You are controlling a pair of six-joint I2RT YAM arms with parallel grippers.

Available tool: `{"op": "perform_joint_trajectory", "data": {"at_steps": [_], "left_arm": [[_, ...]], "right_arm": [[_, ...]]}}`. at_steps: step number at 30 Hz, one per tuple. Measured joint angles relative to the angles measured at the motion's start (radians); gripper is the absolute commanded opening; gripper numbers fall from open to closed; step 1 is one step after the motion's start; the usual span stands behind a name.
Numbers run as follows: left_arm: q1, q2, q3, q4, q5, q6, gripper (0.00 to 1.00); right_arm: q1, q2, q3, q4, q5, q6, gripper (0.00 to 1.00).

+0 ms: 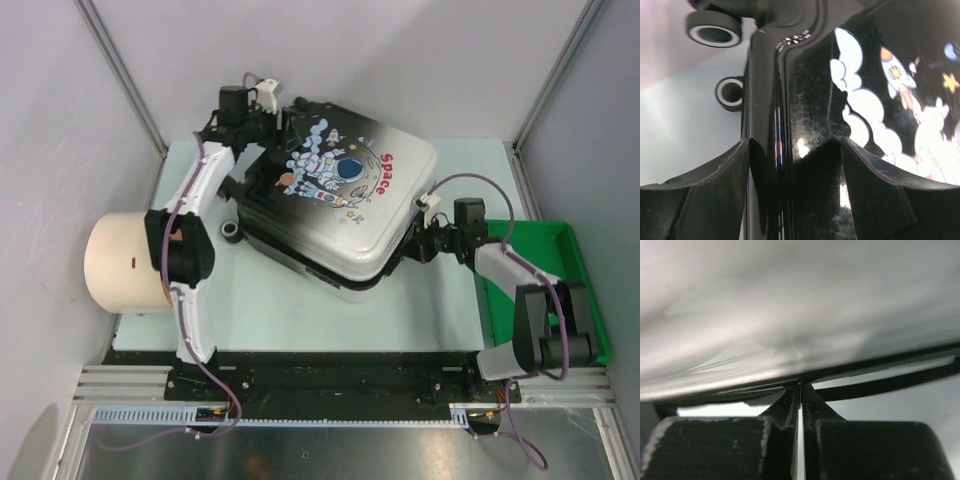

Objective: Open, take out, and arrange the luggage

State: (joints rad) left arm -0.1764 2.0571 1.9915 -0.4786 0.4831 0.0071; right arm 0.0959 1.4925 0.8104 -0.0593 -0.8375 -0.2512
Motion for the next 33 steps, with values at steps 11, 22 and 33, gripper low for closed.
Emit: {"op": "perform_joint_trajectory", "data": {"at_steps": [11, 22, 33], "left_arm": [[-0.113, 0.124, 0.229, 0.004, -0.073, 0.02, 0.94], [-0.002, -0.378, -0.126, -0.083, -0.309, -0.341, 0.98], [0.087, -0.344, -0.244, -0.101, -0.558, -0.454, 0.96]], "right_arm": [[0.382, -0.311, -0.219, 0.061, 0.285, 0.163, 0.0], [0.617, -0.245, -0.22, 0.221, 0.536, 0.278, 0.0], [0.661, -0.267, -0.22, 0.195, 0.702, 0.277, 0.0]]}}
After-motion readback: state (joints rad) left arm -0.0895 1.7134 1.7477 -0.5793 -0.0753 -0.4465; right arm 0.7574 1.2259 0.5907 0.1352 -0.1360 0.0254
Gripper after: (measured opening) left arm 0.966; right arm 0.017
